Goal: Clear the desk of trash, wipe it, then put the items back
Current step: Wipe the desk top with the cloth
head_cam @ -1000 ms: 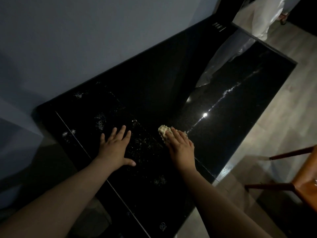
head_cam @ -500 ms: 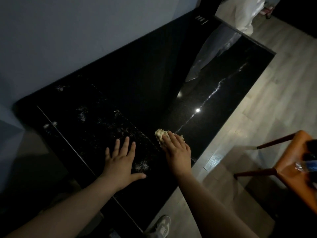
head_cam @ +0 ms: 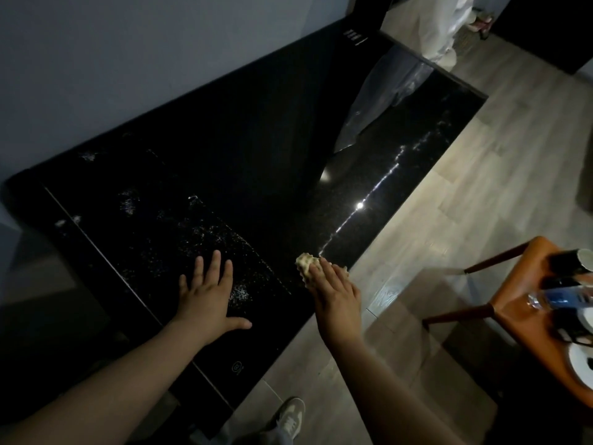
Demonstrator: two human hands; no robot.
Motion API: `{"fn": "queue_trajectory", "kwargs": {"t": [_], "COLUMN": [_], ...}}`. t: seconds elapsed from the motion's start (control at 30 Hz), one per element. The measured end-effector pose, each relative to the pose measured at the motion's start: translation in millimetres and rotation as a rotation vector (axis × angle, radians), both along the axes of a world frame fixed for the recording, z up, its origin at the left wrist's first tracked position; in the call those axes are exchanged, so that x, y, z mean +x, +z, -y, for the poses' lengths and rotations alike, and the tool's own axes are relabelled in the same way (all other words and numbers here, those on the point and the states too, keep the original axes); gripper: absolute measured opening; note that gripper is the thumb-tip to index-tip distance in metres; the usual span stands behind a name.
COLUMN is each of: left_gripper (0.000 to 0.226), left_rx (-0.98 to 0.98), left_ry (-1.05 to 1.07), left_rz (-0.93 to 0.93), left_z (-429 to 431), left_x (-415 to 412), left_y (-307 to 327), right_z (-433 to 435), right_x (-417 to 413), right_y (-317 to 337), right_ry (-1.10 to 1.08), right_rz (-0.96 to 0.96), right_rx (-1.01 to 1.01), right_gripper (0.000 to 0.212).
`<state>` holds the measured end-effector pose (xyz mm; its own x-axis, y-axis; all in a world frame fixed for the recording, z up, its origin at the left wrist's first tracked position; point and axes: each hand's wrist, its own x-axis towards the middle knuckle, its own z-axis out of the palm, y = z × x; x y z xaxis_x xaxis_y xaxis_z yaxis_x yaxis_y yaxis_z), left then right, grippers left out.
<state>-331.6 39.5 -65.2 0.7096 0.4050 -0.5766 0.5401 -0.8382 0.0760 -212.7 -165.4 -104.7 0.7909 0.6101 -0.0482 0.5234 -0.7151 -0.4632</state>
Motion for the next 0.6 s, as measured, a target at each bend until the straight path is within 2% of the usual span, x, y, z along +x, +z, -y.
{"fn": "queue_trajectory", "kwargs": {"t": [0.13,0.3,0.6], "left_gripper": [0.122,0.12,0.095], "left_rx": [0.01,0.003,-0.001], "left_ry": [-0.001,0.032,0.105], "left_rz": [-0.016,-0.012,0.098], "left_z": [0.1,5.9,17.4], "left_x": [0.8,0.7,-4.8], "left_y": [0.5,4.5,26.8], "right_z": [15.0,44.1,40.6], "right_x": [-2.7,-6.9,8.5], "right_y": [1.0,11.0,46.2], "right_ry": [-0.064,-0.124,-0.111], "right_rz": [-0.054,-0.091,-0.057], "right_rx": [0.121,0.109,0.176], "right_gripper": [0.042,0.041,0.041]}}
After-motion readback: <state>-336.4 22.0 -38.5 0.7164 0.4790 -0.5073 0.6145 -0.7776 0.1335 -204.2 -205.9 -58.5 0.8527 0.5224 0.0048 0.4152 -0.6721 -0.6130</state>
